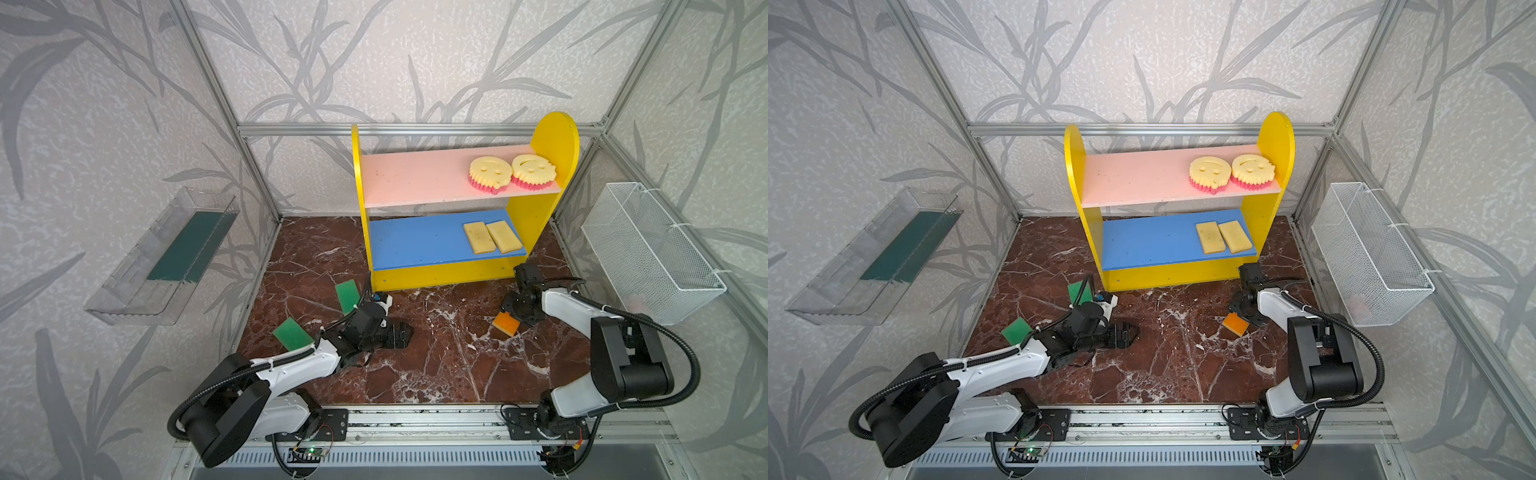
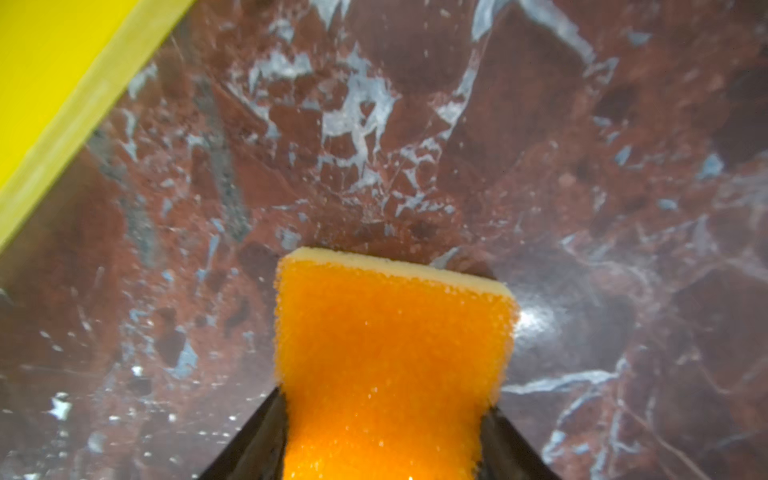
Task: Place and organize the cleaning sponges onto the shelf
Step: 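Carry the sponge toward the shelf front with the right gripper while the left gripper approaches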
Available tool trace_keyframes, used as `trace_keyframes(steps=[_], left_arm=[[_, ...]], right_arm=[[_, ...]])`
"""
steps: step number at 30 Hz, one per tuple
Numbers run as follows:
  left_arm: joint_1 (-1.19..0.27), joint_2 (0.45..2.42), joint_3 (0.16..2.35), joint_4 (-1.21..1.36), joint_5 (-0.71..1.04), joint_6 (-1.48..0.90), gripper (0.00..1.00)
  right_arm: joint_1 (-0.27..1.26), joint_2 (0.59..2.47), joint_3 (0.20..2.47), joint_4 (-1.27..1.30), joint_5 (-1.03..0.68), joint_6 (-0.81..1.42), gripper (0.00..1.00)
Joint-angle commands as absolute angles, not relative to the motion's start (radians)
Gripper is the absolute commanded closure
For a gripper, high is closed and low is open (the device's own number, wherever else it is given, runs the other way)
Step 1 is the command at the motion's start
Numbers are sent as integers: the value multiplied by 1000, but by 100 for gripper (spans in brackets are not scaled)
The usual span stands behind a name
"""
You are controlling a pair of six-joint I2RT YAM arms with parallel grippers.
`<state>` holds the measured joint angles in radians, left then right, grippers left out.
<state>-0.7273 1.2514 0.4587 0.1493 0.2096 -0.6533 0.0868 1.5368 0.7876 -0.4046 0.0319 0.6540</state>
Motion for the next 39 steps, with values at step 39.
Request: trace_keyframes(steps=[39], left_arm=[[-900, 1628, 788, 509, 271, -612, 33]], right_arm=[[302, 1323, 791, -212, -341, 651, 38]])
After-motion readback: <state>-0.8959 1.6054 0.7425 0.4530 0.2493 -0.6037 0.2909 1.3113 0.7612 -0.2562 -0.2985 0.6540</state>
